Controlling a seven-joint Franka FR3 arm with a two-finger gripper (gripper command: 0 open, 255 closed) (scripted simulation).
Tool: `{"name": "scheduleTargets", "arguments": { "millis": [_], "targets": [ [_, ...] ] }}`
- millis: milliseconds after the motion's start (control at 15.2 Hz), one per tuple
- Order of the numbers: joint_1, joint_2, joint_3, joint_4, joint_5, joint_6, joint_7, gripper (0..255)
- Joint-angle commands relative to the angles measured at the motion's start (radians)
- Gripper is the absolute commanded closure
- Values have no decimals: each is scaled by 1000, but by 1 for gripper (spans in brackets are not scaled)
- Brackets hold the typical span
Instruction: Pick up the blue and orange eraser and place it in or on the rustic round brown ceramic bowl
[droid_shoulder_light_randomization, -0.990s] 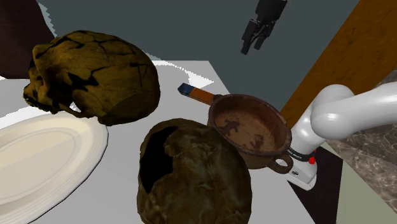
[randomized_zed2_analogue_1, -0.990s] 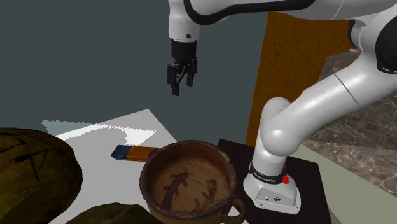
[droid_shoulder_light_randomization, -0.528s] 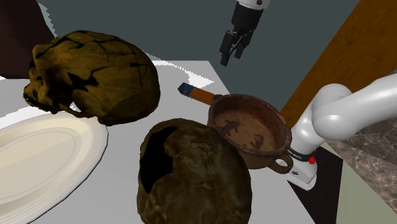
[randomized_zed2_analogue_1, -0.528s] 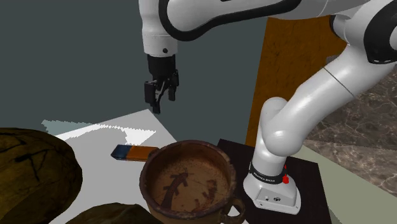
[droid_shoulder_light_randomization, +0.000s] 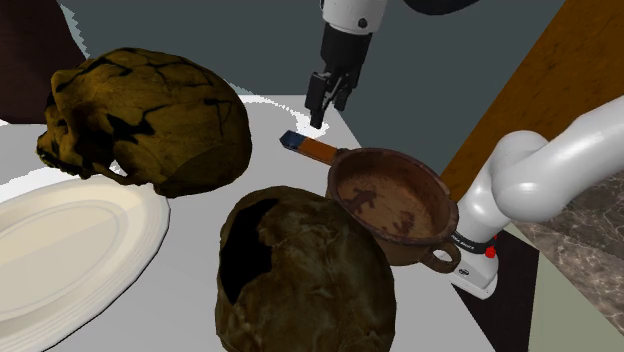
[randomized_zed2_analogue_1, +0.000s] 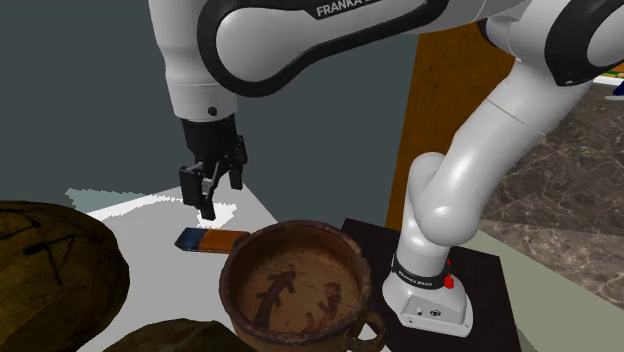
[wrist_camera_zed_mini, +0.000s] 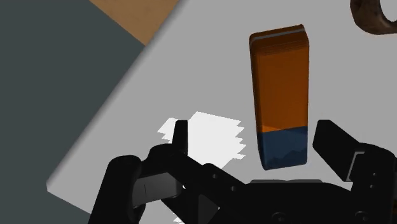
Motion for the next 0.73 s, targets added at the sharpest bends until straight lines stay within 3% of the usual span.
{"name": "scheduleTargets", "arguments": {
  "millis": [0, 132, 660],
  "targets": [
    [14, 49, 39, 23, 1, 22, 28, 0],
    [21, 84, 62, 45, -3, 32, 45, 0],
    [23, 105, 75, -40, -2, 137, 47, 0]
  ]
}}
